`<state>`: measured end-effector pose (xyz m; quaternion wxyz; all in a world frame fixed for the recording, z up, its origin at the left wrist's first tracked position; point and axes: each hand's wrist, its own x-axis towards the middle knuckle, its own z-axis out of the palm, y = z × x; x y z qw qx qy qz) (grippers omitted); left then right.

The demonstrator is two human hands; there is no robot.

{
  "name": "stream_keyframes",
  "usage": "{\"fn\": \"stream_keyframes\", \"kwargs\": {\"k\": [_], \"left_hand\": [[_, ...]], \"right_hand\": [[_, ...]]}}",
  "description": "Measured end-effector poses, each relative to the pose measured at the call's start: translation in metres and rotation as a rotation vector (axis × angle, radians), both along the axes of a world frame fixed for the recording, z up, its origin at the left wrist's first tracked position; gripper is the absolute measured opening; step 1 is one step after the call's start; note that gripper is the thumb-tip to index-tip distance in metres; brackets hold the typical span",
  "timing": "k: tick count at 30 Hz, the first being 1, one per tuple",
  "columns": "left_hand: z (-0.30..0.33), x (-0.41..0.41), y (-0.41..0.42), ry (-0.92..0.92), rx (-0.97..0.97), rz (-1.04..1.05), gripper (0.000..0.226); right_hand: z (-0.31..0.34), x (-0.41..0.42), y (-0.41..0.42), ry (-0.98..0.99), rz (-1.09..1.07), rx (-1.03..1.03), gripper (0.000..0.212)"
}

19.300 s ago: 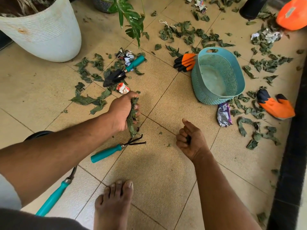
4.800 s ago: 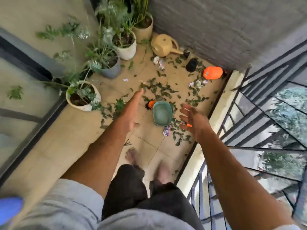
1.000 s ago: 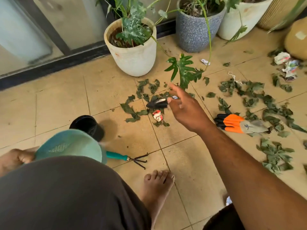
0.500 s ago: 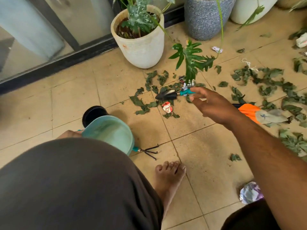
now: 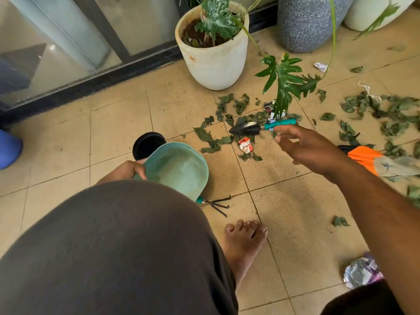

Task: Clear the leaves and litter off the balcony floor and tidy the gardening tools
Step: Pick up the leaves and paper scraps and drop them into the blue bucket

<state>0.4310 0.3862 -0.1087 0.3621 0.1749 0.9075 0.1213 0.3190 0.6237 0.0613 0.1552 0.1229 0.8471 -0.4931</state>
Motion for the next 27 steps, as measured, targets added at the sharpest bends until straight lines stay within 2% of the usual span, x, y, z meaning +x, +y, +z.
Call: {"fn": "stream_keyframes", "kwargs": {"k": [2, 4, 5, 6, 8, 10, 12, 14, 15, 16, 17, 20, 21, 22, 23, 25, 27], "left_hand": [[0.005, 0.000, -0.001, -0.042, -0.008, 0.027, 0.102], [0.008, 0.000, -0.008, -0.001, -0.008, 0.005, 0.068], [0.006, -0.001, -0.011, 0.051, 0.011, 0.006, 0.056], [0.006, -0.004, -0.012, 0.045, 0.050, 0.049, 0.055], [0.004, -0.016, -0.010, -0.027, 0.115, 0.296, 0.056], [0.007, -0.033, -0.017, -0.114, 0.199, 0.400, 0.056], [0.013, -0.047, -0.030, -0.141, 0.204, 0.280, 0.056], [0.013, -0.050, -0.039, -0.200, 0.128, 0.193, 0.057], [0.000, -0.034, -0.026, -0.239, 0.132, 0.216, 0.057], [0.012, -0.034, -0.024, -0.277, 0.128, 0.255, 0.056], [0.042, -0.052, -0.040, -0.306, 0.115, 0.245, 0.056], [0.178, -0.167, -0.123, -0.141, 0.208, 0.406, 0.064], [0.205, -0.195, -0.138, -0.188, 0.263, 0.604, 0.061], [0.231, -0.213, -0.166, -0.281, 0.219, 0.741, 0.057], [0.235, -0.225, -0.184, -0.327, 0.108, 0.678, 0.059], [0.226, -0.250, -0.192, -0.210, -0.047, 0.531, 0.082], [0.233, -0.254, -0.176, -0.222, -0.016, 0.468, 0.100]], "right_hand": [[-0.001, -0.001, -0.002, -0.005, 0.006, -0.002, 0.044], [-0.001, -0.002, -0.005, -0.009, 0.013, 0.003, 0.043], [-0.001, -0.002, -0.007, -0.011, 0.018, 0.010, 0.043], [-0.001, -0.003, -0.009, -0.013, 0.023, 0.014, 0.043], [0.000, -0.005, -0.013, -0.014, 0.030, 0.015, 0.044], [0.002, -0.007, -0.016, -0.013, 0.036, 0.020, 0.043], [0.004, -0.009, -0.019, -0.013, 0.037, 0.018, 0.043], [0.005, -0.010, -0.021, -0.011, 0.033, 0.015, 0.042], [0.005, -0.010, -0.021, -0.008, 0.032, 0.013, 0.042], [0.005, -0.011, -0.021, -0.006, 0.030, 0.013, 0.042], [0.006, -0.011, -0.021, -0.006, 0.029, 0.012, 0.042], [0.008, -0.013, -0.022, -0.004, 0.021, 0.015, 0.041], [0.009, -0.013, -0.022, 0.002, 0.017, 0.017, 0.041], [0.010, -0.014, -0.022, 0.007, 0.014, 0.016, 0.042], [0.010, -0.014, -0.023, 0.011, 0.013, 0.015, 0.042], [0.012, -0.014, -0.024, 0.021, 0.019, 0.015, 0.043], [0.016, -0.013, -0.023, 0.027, 0.013, 0.012, 0.043]]}}
